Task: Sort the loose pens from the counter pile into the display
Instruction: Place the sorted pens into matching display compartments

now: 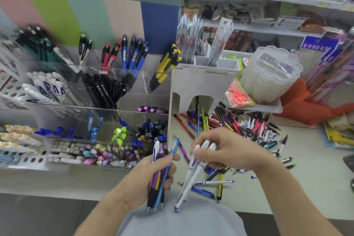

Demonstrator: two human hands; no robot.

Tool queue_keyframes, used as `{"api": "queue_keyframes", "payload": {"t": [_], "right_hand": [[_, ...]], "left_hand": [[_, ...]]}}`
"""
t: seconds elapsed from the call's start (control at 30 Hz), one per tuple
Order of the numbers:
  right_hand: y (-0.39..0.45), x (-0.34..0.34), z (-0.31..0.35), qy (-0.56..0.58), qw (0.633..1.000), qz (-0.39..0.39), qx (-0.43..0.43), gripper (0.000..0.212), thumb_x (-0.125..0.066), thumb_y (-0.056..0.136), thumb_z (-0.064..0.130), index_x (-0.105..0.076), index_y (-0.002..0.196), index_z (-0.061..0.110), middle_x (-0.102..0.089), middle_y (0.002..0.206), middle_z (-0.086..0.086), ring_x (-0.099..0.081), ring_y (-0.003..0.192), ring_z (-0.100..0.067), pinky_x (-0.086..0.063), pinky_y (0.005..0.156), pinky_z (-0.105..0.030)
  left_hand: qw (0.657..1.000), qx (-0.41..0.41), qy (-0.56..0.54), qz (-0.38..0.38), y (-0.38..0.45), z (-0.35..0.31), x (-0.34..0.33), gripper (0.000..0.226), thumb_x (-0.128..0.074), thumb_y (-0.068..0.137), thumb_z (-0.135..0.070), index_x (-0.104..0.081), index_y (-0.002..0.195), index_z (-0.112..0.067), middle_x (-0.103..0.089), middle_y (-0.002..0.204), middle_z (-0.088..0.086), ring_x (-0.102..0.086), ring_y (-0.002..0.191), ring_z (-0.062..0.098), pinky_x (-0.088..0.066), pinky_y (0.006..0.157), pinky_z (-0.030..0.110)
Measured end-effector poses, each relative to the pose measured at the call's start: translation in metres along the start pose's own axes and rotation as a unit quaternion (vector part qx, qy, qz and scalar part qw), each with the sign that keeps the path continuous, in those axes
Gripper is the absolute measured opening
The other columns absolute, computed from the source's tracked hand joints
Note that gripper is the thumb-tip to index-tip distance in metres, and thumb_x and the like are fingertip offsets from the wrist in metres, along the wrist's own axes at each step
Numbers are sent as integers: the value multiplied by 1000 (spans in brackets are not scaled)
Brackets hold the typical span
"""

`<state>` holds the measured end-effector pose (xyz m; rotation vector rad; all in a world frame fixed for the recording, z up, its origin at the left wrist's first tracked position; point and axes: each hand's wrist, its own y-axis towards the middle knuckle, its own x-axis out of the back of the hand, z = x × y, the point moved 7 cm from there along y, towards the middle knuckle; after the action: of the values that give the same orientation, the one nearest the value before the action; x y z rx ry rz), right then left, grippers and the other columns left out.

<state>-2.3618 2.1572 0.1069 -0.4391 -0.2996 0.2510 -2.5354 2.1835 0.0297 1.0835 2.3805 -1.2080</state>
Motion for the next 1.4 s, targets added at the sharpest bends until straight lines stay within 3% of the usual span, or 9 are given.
{"api": "queue_keyframes", "payload": {"t": [0.17,0.4,0.53,0.67,0.77,0.87,1.0,1.27,1.4], "right_hand": [[16,-26,-12,90,996,8,-19,11,-67,96,15,-66,94,4,-52,75,-10,-46,52,-19,-36,51,-30],[15,-52,-21,223,974,-12,-31,6,-68,91,-1,-62,89,-1,-45,69,-12,-31,52,-18,-26,45,-23],[12,-69,-35,263,959,-94,-54,22,-60,100,25,-63,85,10,-55,75,-17,-46,69,-31,-40,63,-29],[14,-65,-35,332,929,-161,-34,37,-50,104,26,-66,73,13,-73,82,-8,-69,87,-25,-53,90,-34],[16,-55,-26,408,895,-178,28,37,-47,106,26,-50,75,6,-51,60,-9,-54,54,-26,-54,69,-41],[17,-52,-17,271,946,-179,-6,17,-63,99,26,-55,98,11,-44,54,5,-34,43,-13,-36,43,-26],[21,-45,-3,48,981,-186,-4,13,-75,89,31,-72,102,29,-49,51,11,-42,47,-4,-37,49,-19],[24,-38,11,75,985,-157,20,15,-70,94,29,-69,91,15,-57,64,-5,-47,52,-12,-42,52,-24],[18,-13,12,178,961,-207,32,18,-57,101,30,-57,95,13,-48,66,1,-41,54,-10,-37,49,-21]], "left_hand": [[997,-25,68,-11,3,0,-5,35,-73,86,-36,-60,92,-4,-49,70,8,-47,57,20,-43,55,30],[976,-69,205,-1,1,-1,-4,44,-74,79,-58,-68,92,-16,-51,63,5,-47,54,18,-45,55,28],[995,-39,90,-17,2,8,-3,55,-78,73,-46,-61,99,-1,-47,68,11,-45,53,19,-42,50,28],[999,-13,-50,-11,2,10,-6,46,-78,76,-41,-66,105,-7,-40,72,7,-37,55,19,-37,50,29],[995,-8,-95,10,-1,10,-10,66,-70,76,-61,-63,113,-7,-44,73,8,-41,57,21,-43,55,33],[996,9,-88,12,-4,10,-14,66,-46,92,-66,-60,115,-6,-47,75,10,-43,60,22,-40,58,34],[999,-6,-27,-21,-5,7,-15,56,-40,92,-59,-75,95,-16,-53,74,11,-47,60,21,-39,62,35],[994,-56,93,0,-12,-7,-11,59,-63,85,-64,-58,114,-13,-56,81,9,-48,64,26,-45,63,36],[967,-94,233,47,-22,-14,-11,28,-64,96,-32,-60,118,-14,-51,76,6,-45,65,23,-45,63,25]]}}
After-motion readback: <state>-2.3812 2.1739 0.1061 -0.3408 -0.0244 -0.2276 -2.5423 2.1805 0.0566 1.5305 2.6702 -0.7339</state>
